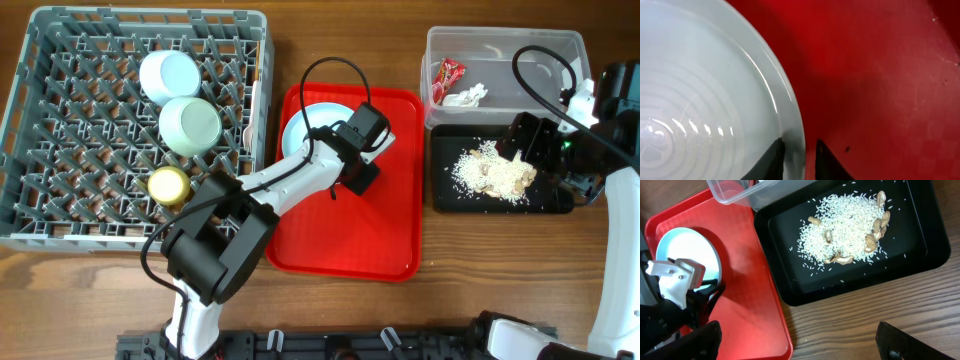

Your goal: Sort waste into correct bins and load items into the dishwasher rack

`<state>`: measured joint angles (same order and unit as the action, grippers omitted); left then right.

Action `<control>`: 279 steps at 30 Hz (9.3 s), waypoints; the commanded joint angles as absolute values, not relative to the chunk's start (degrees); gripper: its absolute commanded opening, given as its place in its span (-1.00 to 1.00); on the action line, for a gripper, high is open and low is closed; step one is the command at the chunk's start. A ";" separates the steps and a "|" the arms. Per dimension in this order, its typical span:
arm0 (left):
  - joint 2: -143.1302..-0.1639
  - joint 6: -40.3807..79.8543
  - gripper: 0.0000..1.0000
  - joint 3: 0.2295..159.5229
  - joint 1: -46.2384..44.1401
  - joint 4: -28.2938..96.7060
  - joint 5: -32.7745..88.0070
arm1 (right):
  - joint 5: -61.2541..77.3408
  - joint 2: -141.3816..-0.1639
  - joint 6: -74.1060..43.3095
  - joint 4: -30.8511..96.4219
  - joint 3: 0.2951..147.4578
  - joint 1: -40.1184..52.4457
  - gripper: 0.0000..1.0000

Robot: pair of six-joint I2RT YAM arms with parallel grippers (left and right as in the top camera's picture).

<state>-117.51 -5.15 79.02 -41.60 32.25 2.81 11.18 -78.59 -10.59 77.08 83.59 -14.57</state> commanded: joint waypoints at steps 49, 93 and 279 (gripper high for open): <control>-85.36 11.44 -0.92 81.34 -10.57 30.22 39.40 | 12.10 -78.89 -10.35 76.88 83.11 -14.70 0.99; -88.79 12.01 1.00 81.36 3.31 35.11 23.83 | 25.28 -78.89 -3.49 68.40 83.11 -9.10 1.00; -0.34 4.49 1.00 0.32 0.23 3.51 9.56 | 4.23 -0.27 6.00 -0.10 0.32 2.11 0.99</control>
